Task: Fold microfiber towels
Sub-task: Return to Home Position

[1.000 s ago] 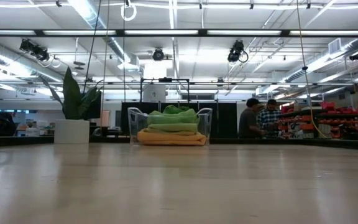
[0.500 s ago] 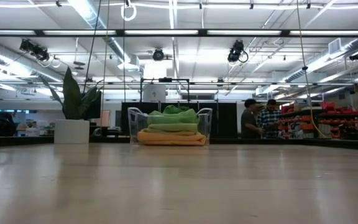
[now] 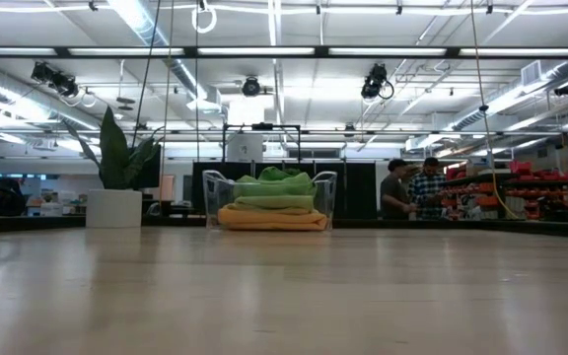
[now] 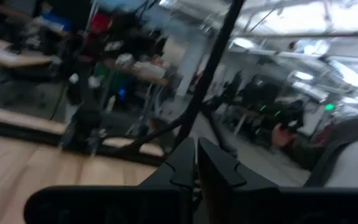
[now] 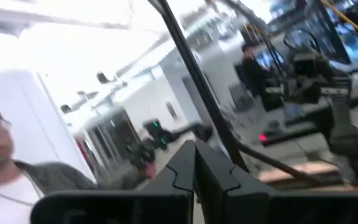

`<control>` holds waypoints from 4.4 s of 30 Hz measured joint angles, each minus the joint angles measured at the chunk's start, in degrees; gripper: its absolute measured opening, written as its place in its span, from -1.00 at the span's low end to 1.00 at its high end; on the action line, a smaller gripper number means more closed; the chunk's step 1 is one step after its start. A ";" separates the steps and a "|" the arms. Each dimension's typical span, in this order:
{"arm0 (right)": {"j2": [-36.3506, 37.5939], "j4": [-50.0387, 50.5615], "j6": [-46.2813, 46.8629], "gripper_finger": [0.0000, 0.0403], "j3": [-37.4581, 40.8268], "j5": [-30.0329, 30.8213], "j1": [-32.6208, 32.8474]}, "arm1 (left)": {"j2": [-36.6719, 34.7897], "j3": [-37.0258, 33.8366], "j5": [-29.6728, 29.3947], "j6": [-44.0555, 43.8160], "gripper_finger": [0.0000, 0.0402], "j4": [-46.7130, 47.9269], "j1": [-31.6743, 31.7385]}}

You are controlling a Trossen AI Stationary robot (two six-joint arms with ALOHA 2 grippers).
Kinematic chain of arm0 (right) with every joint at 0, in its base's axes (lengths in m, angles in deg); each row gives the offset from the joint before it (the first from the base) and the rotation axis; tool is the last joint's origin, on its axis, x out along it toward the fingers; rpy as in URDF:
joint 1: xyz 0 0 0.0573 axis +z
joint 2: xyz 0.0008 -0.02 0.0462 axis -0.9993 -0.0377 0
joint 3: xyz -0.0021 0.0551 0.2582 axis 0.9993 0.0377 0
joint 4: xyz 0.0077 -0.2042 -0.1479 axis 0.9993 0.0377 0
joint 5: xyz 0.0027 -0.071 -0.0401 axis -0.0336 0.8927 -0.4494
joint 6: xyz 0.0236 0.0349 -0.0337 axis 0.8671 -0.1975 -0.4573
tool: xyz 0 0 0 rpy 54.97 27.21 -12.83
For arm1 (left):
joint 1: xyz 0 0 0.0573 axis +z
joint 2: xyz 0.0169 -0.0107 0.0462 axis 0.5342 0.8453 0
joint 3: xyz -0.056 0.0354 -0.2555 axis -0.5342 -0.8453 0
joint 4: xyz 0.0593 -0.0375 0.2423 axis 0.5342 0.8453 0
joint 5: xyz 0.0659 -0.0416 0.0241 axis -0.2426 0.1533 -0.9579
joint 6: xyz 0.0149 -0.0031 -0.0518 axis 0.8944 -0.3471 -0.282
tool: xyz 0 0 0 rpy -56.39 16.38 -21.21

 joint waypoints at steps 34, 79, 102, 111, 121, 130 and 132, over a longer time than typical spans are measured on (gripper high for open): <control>20.07 -48.35 8.64 -0.92 44.73 6.08 -0.17 | -23.21 -31.88 -1.11 -2.69 -0.82 -27.57 -2.79; 19.73 -12.93 -20.98 -0.92 44.71 -5.34 -36.58 | -30.73 -34.80 -6.66 0.44 -0.84 6.65 15.02; 19.38 -1.58 -19.30 -0.92 44.42 -5.20 -41.31 | -30.68 -34.82 -6.84 3.33 -0.87 6.47 15.00; 19.38 -1.58 -19.28 -0.92 44.42 -5.20 -41.31 | -30.68 -34.84 -6.84 3.36 -0.84 6.43 15.00; 19.38 -1.58 -19.28 -0.92 44.42 -5.20 -41.31 | -30.68 -34.85 -6.84 3.34 -0.86 6.38 15.00; 19.38 -1.58 -19.28 -0.92 44.42 -5.20 -41.31 | -30.68 -34.86 -6.84 3.34 -0.86 6.38 15.00; 19.38 -1.58 -19.28 -0.92 44.42 -5.20 -41.31 | -30.68 -34.86 -6.84 3.34 -0.84 6.38 15.00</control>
